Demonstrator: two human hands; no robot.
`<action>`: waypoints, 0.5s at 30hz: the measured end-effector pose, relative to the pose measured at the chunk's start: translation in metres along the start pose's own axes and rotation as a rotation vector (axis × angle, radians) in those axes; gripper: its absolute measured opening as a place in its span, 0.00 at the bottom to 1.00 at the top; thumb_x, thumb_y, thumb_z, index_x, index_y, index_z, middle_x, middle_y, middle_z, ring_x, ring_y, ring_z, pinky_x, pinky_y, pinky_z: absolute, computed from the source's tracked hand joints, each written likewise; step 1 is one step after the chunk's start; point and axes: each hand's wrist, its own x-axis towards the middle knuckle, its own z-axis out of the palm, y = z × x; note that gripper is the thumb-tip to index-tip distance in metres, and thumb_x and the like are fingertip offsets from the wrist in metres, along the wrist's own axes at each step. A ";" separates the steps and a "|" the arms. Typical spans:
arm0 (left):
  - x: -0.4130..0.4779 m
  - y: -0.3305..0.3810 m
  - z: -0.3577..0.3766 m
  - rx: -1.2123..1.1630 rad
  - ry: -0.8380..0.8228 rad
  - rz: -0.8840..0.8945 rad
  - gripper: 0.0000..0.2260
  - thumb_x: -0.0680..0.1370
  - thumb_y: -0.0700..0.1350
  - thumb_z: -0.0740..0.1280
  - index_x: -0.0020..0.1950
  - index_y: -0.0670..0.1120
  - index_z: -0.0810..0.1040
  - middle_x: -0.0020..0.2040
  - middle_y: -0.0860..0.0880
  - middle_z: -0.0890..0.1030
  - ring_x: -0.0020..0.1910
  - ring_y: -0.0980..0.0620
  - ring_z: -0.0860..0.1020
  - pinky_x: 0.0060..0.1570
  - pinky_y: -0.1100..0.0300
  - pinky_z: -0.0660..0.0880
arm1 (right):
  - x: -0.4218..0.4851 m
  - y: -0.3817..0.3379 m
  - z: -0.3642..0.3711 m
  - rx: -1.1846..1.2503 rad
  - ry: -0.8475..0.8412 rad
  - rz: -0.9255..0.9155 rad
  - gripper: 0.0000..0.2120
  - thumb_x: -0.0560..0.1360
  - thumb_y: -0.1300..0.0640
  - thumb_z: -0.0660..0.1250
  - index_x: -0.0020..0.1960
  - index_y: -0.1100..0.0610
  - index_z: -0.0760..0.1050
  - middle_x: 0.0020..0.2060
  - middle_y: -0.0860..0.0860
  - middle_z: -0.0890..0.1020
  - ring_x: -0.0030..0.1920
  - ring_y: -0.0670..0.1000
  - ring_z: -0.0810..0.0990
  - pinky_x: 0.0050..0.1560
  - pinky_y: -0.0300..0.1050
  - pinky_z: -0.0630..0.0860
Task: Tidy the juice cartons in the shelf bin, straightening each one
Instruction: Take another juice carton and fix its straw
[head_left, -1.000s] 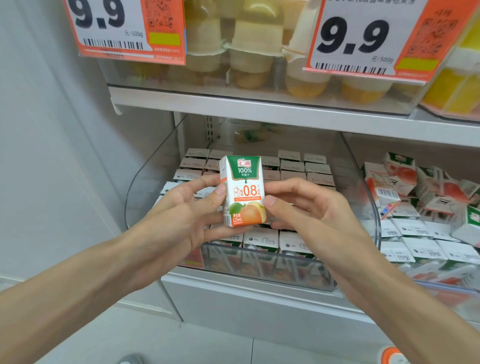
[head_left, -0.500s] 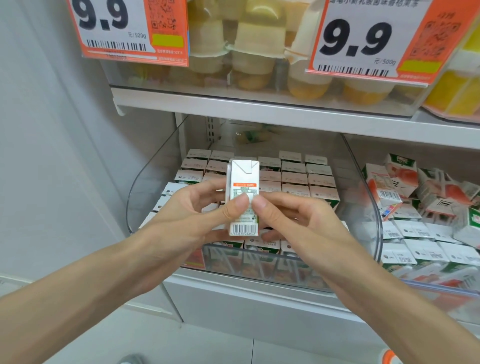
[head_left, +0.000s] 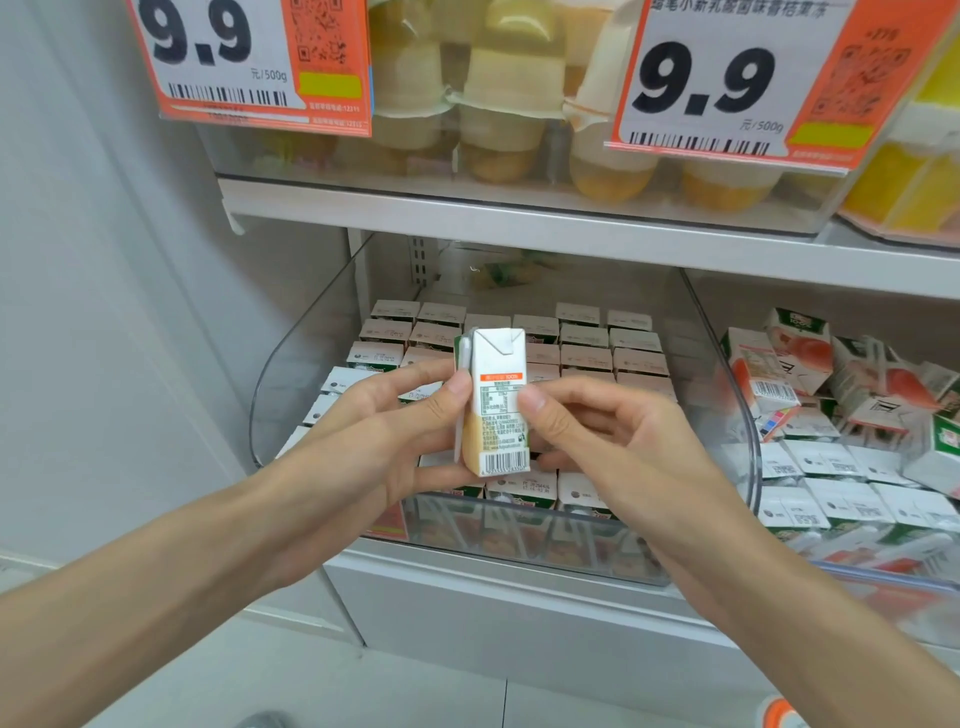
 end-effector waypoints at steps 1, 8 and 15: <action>0.000 0.000 0.000 -0.017 -0.004 -0.008 0.19 0.83 0.48 0.65 0.73 0.44 0.76 0.62 0.43 0.87 0.61 0.44 0.86 0.56 0.50 0.84 | 0.000 -0.001 0.000 -0.009 -0.007 0.005 0.11 0.80 0.48 0.69 0.56 0.50 0.87 0.49 0.45 0.90 0.52 0.45 0.88 0.55 0.42 0.84; 0.000 0.003 -0.002 -0.047 -0.076 -0.007 0.17 0.85 0.40 0.61 0.74 0.42 0.76 0.65 0.43 0.85 0.64 0.43 0.84 0.62 0.51 0.82 | -0.002 -0.005 0.003 -0.003 -0.052 0.029 0.15 0.76 0.44 0.72 0.60 0.47 0.86 0.51 0.41 0.89 0.54 0.41 0.87 0.58 0.41 0.82; 0.000 -0.002 -0.005 0.042 0.001 0.056 0.19 0.81 0.35 0.68 0.72 0.45 0.79 0.64 0.44 0.85 0.61 0.42 0.86 0.58 0.52 0.84 | 0.000 -0.001 0.002 0.003 0.013 0.021 0.07 0.74 0.51 0.78 0.52 0.44 0.87 0.50 0.42 0.89 0.51 0.42 0.87 0.55 0.34 0.82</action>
